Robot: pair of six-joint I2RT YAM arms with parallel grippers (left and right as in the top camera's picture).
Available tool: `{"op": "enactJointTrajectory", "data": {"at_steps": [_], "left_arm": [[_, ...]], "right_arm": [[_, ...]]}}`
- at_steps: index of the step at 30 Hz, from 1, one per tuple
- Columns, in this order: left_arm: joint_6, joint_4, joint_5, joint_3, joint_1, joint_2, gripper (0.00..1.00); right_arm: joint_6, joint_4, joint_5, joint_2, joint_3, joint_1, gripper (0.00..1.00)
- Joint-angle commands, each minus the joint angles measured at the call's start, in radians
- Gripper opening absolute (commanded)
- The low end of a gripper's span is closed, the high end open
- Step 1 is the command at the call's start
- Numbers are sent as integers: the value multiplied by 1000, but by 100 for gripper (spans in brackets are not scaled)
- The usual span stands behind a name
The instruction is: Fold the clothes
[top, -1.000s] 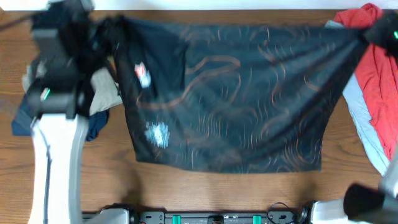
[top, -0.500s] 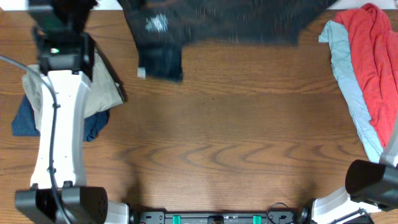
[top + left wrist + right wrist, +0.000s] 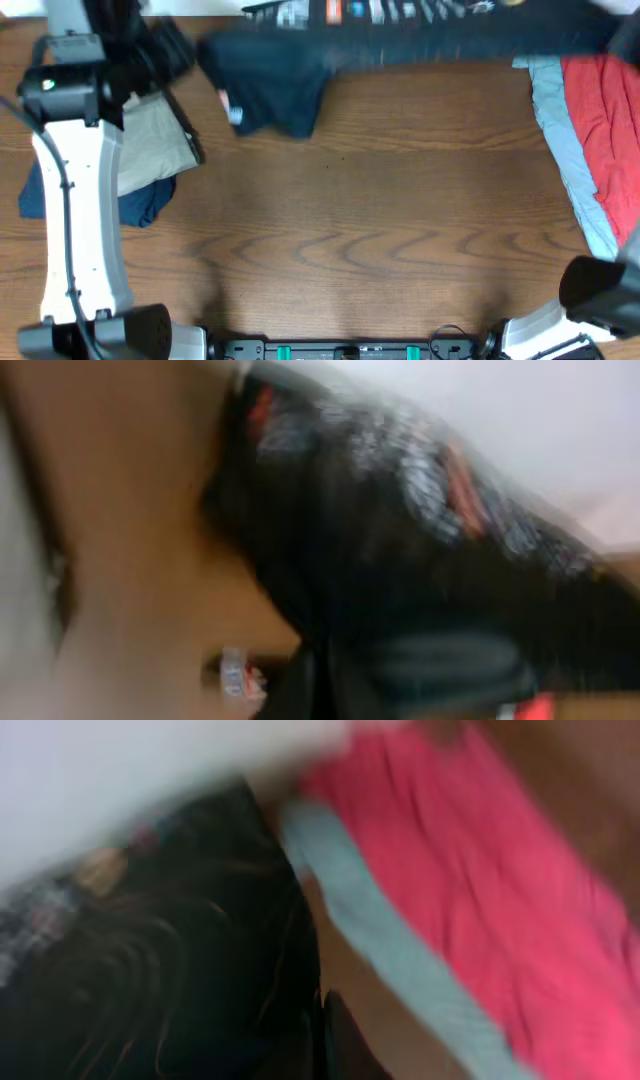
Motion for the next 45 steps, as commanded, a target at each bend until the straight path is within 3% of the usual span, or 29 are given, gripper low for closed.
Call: {"op": "enactJointTrajectory", "data": {"at_steps": [1,10,20,27,37,41,45], "left_arm": [[115,-124,0,-61,-8,22,6],[184,-176,0,-516,-79,25,6],[229,-135,-4,-871,-79,-6,6],[235,-161,-27,-933,-79,-133,6],[190,-198,-27,-933,-78,-446,6],[137,-80,-26,-930,-75,-508,7],[30,130,-23,-928,-47,-517,6]], "right_arm": [[-32,-66,76,63,-108,-9,1],[1,-102,80,84,-469,-20,1],[83,-175,142,79,-614,-33,1],[109,-227,177,42,-653,-35,1],[115,-241,192,-108,-686,-35,1],[107,-167,172,-158,-686,-35,1],[107,-48,116,-153,-686,-35,1]]}}
